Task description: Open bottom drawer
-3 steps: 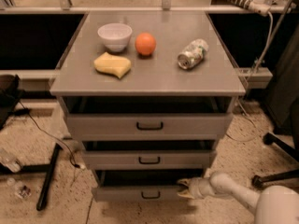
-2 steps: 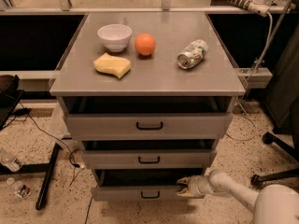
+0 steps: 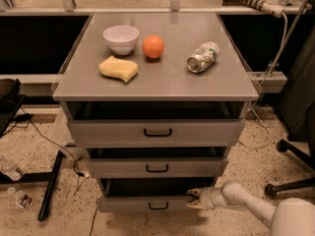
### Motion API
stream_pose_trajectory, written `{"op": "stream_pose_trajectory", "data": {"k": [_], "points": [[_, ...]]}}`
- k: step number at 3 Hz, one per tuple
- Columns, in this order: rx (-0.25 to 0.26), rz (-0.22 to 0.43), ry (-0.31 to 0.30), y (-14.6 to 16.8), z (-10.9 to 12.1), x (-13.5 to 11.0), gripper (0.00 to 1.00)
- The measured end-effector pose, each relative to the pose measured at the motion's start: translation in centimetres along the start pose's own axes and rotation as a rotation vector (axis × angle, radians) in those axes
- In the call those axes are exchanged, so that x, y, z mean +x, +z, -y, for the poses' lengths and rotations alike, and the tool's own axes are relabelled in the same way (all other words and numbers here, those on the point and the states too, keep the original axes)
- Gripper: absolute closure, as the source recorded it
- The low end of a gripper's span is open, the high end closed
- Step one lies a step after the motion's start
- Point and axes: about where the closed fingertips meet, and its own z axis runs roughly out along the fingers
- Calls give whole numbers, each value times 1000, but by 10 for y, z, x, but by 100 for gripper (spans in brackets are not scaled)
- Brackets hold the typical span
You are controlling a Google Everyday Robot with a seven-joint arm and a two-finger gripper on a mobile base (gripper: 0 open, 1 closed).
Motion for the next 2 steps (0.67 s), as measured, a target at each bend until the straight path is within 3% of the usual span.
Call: {"op": "stream_pose_trajectory", "data": {"k": [1,2], "points": [[-11,22,12,-4,-18,-1,25],[-23,57,21,-24,-62,4,43]]}}
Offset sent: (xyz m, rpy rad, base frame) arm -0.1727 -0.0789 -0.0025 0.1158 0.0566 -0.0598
